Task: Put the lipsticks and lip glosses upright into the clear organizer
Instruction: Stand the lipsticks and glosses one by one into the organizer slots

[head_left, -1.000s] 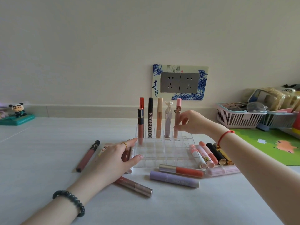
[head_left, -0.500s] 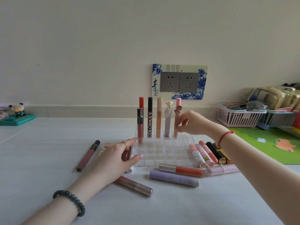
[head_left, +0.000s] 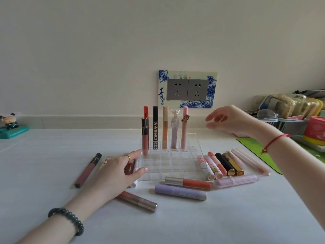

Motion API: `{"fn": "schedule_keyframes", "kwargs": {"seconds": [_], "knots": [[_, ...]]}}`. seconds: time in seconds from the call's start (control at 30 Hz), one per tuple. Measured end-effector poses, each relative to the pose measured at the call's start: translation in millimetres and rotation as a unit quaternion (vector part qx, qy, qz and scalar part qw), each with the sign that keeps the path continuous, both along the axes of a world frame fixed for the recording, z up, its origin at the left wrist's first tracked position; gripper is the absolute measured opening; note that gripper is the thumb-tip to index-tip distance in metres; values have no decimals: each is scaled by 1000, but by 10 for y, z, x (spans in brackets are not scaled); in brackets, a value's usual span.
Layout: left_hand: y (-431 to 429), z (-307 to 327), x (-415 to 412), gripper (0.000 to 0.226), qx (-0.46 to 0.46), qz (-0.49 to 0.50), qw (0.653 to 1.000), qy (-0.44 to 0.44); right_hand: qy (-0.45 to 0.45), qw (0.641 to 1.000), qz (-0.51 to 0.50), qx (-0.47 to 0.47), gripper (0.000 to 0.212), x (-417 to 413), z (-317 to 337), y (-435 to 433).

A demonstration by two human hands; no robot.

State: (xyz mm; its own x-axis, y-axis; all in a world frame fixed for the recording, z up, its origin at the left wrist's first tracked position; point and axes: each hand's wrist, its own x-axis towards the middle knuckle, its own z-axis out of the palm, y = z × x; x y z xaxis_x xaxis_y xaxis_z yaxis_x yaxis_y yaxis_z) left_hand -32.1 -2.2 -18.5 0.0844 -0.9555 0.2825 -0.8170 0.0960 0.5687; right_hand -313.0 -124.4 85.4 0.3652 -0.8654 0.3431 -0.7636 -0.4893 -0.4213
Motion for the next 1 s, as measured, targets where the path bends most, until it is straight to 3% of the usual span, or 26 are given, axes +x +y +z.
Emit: {"fn": "schedule_keyframes", "kwargs": {"seconds": [0.2, 0.43, 0.67, 1.0], "knots": [[15, 3, -16, 55, -1, 10, 1000, -13, -37, 998, -52, -4, 16, -473, -81, 104], [2, -15, -13, 54, -10, 9, 1000, -1, -38, 990, -135, -2, 18, -805, -627, 75], [-3, -16, -11, 53, -13, 5, 1000, 20, 99, 963, -250, -11, 26, -892, -915, 35], [6, -20, -20, 52, -17, 4, 1000, 25, 146, 944, -296, 25, 14, -767, -940, -7]]}}
